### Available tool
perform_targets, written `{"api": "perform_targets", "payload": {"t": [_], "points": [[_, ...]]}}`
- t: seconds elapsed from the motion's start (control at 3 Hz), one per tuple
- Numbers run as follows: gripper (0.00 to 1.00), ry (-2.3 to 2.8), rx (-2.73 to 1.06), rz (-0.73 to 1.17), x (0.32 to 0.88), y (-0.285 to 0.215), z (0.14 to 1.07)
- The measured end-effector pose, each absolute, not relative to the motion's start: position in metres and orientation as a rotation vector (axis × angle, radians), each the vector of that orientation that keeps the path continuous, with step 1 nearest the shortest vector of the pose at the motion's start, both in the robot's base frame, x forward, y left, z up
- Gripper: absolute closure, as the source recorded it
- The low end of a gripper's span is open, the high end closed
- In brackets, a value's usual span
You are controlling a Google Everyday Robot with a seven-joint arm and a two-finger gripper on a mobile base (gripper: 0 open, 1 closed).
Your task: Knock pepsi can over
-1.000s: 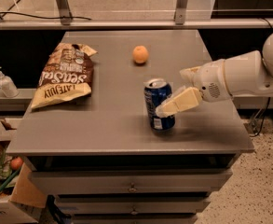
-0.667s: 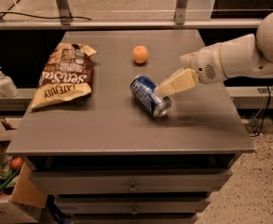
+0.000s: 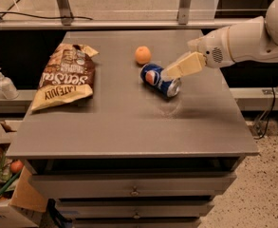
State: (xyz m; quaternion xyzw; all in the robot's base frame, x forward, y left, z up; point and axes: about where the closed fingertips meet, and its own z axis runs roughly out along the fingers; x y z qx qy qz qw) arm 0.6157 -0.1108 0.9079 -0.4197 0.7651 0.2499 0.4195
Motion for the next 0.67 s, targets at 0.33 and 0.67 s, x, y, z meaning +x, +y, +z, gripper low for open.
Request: {"api": "perform_targets", "payload": {"t": [0.33,0.67], "points": [[0.0,1.909,-1.067,0.635,0.61,-0.123,0.901],[0.0,1.911,-1.084,0.635,0.601,-0.139,0.891]]}}
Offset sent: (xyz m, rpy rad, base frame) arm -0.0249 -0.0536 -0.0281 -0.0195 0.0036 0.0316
